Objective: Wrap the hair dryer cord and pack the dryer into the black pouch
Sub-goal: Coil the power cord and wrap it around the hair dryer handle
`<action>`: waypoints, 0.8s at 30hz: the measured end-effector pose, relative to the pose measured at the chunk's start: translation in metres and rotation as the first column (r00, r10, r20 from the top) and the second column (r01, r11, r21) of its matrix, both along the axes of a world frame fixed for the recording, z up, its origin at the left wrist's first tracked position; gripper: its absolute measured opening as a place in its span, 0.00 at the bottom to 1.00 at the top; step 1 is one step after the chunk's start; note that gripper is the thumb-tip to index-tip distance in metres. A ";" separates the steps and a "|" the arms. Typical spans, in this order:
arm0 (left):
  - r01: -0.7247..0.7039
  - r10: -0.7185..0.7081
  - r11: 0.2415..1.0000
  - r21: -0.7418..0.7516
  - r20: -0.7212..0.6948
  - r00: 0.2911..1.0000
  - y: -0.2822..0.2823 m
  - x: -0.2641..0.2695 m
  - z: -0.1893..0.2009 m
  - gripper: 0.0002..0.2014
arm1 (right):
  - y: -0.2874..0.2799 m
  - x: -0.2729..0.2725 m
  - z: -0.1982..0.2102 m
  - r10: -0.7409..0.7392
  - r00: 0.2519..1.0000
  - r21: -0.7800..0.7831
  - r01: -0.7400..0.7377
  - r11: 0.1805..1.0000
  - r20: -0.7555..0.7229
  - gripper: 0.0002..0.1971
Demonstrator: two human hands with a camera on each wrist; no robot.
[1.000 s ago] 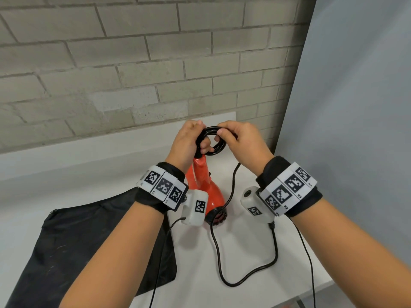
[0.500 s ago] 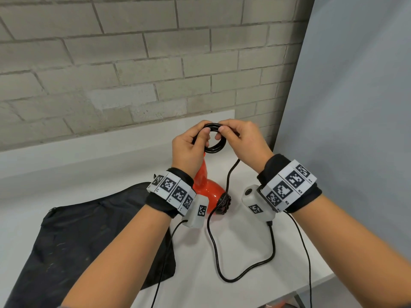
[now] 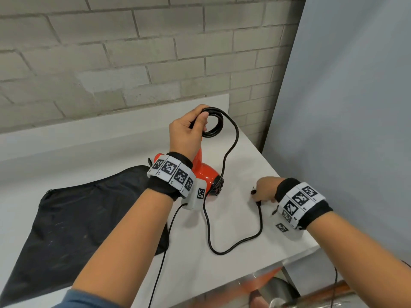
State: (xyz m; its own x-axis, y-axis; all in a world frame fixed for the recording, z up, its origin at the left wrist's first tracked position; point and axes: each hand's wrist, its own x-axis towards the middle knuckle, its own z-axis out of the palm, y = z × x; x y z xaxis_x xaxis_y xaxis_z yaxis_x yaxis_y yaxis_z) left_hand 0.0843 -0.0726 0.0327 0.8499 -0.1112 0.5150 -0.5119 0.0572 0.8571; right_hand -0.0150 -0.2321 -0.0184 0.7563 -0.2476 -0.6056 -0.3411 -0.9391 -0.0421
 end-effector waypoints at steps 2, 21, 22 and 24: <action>-0.010 0.009 1.000 -0.017 -0.007 1.000 0.000 -0.002 0.000 0.12 | 0.005 -0.007 -0.008 -0.012 0.999 -0.020 0.011 1.000 -0.046 0.16; -0.084 0.087 0.996 0.044 -0.087 0.992 -0.010 0.002 0.003 0.12 | -0.027 -0.013 0.052 -0.459 0.383 0.523 -0.079 0.848 0.802 0.10; -0.088 0.092 0.995 0.045 -0.093 0.991 -0.011 0.002 0.003 0.12 | -0.019 -0.017 0.061 -0.444 0.359 0.521 -0.153 0.840 0.821 0.08; -0.099 0.103 0.994 0.048 -0.107 0.989 -0.014 0.003 0.005 0.12 | -0.007 -0.018 0.072 -0.395 0.371 0.495 -0.229 0.838 0.840 0.06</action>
